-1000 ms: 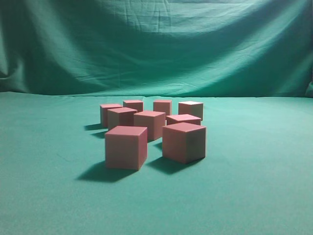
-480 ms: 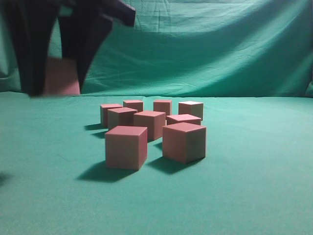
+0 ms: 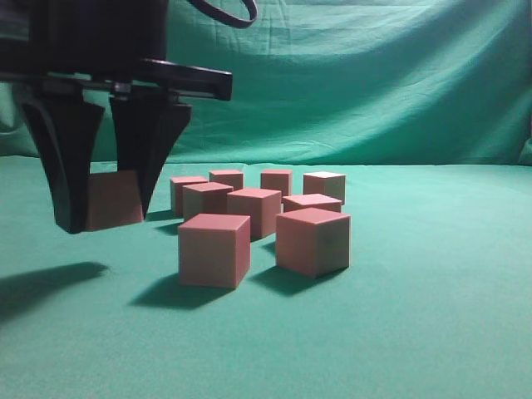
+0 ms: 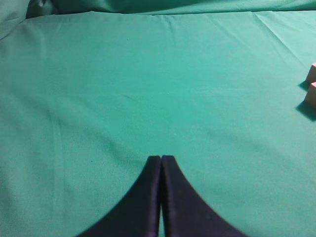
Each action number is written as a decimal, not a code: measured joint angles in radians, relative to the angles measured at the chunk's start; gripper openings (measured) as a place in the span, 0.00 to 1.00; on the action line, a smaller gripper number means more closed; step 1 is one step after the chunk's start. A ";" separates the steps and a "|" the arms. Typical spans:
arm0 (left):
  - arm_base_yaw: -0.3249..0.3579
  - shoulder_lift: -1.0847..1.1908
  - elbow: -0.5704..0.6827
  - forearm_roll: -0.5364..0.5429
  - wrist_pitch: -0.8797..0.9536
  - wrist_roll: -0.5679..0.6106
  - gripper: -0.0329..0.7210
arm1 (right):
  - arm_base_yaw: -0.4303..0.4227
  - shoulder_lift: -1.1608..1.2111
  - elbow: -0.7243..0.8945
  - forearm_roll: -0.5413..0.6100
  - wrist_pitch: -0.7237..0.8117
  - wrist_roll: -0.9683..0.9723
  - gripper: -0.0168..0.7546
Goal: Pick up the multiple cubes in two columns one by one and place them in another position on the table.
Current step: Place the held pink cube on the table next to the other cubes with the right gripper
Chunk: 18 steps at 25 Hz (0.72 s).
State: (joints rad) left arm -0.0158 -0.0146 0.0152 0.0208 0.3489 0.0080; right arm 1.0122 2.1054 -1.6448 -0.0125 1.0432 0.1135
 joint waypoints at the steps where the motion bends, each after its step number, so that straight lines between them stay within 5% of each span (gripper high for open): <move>1: 0.000 0.000 0.000 0.000 0.000 0.000 0.04 | 0.000 0.000 0.004 0.000 -0.005 0.007 0.37; 18: 0.000 0.000 0.000 0.000 0.000 0.000 0.04 | 0.000 0.004 0.083 -0.046 -0.090 0.017 0.37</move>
State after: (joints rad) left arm -0.0158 -0.0146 0.0152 0.0208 0.3489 0.0080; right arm 1.0125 2.1093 -1.5617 -0.0587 0.9533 0.1302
